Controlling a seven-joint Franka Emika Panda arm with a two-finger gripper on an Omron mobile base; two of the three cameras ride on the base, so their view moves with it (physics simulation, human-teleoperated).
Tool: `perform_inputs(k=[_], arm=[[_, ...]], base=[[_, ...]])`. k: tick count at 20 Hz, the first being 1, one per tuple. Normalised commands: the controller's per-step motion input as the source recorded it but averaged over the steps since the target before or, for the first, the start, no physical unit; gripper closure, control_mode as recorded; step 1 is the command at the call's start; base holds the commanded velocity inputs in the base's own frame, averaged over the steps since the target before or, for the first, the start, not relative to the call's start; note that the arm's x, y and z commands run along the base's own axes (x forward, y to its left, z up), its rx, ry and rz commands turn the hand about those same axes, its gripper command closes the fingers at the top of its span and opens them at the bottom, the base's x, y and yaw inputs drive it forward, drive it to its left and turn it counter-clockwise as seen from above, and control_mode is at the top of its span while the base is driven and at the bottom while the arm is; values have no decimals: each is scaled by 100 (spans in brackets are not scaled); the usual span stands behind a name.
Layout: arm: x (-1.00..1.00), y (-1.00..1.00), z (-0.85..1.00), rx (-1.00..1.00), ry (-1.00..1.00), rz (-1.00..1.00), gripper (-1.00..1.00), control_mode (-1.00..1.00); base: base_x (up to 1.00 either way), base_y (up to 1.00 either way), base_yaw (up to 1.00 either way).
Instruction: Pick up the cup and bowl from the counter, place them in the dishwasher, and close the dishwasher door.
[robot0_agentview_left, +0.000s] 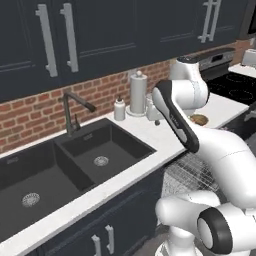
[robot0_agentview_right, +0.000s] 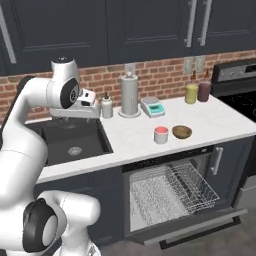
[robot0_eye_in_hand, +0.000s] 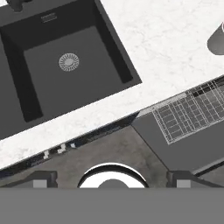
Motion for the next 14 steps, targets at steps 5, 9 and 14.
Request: perform_inputs(k=[5, 9, 14], arm=[[0, 0, 0, 0, 0, 0, -100, 100], [0, 0, 0, 0, 0, 0, -100, 100], [0, 0, 0, 0, 0, 0, -100, 100]], base=[[-18, 31, -67], [-6, 28, -62], [0, 28, -51]])
